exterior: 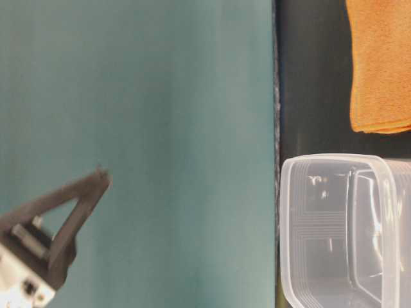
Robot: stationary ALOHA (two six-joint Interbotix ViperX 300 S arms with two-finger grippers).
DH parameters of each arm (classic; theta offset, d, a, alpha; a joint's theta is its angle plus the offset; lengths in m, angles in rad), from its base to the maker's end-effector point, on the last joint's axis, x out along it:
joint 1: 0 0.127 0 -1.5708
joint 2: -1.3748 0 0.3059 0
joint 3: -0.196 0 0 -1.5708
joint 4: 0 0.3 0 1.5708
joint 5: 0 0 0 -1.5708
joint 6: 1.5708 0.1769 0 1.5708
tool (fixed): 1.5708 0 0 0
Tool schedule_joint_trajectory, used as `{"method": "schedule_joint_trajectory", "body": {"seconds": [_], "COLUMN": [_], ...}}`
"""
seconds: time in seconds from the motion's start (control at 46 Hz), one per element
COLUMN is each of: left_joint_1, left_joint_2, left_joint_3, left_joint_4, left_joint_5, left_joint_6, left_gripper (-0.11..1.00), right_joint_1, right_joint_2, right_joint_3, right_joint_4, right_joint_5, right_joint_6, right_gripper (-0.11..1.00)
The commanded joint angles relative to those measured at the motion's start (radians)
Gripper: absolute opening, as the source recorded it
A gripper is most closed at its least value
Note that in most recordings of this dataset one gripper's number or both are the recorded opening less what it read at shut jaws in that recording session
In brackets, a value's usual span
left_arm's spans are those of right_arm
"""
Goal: Place the orange towel into the container with the left arm.
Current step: 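Lower the left gripper onto the orange towel and close on it, then lift the orange towel with the left gripper and carry it leftward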
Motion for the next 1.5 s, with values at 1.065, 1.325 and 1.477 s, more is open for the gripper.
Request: {"method": "schedule_joint_trajectory", "body": {"seconds": [1.065, 1.325, 1.477], "left_joint_1": [-0.002, -0.006, -0.012], "left_joint_2": [0.781, 0.822, 0.825], "left_joint_3": [-0.595, -0.551, -0.526], "left_joint_4": [0.003, 0.003, 0.003], "left_joint_5": [0.322, 0.279, 0.278], "left_joint_6": [0.123, 0.124, 0.126], "left_gripper": [0.89, 0.89, 0.88], "right_joint_1": [-0.015, -0.015, -0.017], "right_joint_2": [-0.083, -0.117, -0.118], "right_joint_3": [-0.017, -0.032, -0.032], "right_joint_4": [-0.002, -0.002, -0.002], "right_joint_5": [0.0, -0.002, -0.002], "right_joint_6": [0.002, 0.002, 0.002], "right_gripper": [0.78, 0.78, 0.78]}}
